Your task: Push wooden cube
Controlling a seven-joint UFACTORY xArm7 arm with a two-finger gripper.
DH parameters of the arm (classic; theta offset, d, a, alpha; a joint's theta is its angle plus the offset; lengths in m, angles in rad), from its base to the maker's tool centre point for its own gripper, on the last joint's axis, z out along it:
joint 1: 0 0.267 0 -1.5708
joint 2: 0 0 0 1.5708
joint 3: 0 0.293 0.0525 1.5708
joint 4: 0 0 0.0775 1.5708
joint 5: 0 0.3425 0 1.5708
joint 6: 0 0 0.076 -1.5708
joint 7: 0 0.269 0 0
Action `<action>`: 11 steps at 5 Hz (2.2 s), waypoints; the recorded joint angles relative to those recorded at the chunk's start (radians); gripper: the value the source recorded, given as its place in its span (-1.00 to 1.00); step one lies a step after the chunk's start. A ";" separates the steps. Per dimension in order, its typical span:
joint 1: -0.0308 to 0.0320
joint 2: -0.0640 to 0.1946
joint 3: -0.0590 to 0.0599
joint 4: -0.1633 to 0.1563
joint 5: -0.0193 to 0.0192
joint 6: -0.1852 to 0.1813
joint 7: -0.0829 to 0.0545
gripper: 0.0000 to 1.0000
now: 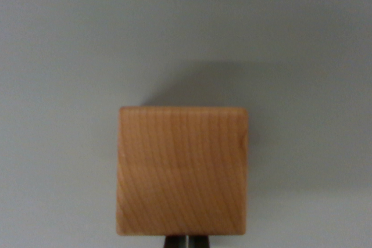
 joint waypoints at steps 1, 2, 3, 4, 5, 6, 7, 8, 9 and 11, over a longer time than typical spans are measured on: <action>0.0014 0.026 0.002 0.041 0.0010 0.016 0.002 1.00; 0.0014 0.026 0.002 0.041 0.0010 0.016 0.002 1.00; 0.0026 0.048 0.003 0.076 0.0018 0.029 0.005 1.00; 0.0026 0.048 0.003 0.076 0.0018 0.029 0.005 1.00; 0.0037 0.067 0.004 0.108 0.0025 0.041 0.006 1.00; 0.0037 0.067 0.004 0.108 0.0025 0.041 0.006 1.00; 0.0045 0.083 0.005 0.133 0.0031 0.050 0.008 1.00; 0.0045 0.083 0.005 0.133 0.0031 0.050 0.008 1.00; 0.0051 0.093 0.005 0.150 0.0034 0.057 0.009 1.00; 0.0054 0.098 0.006 0.158 0.0036 0.060 0.009 1.00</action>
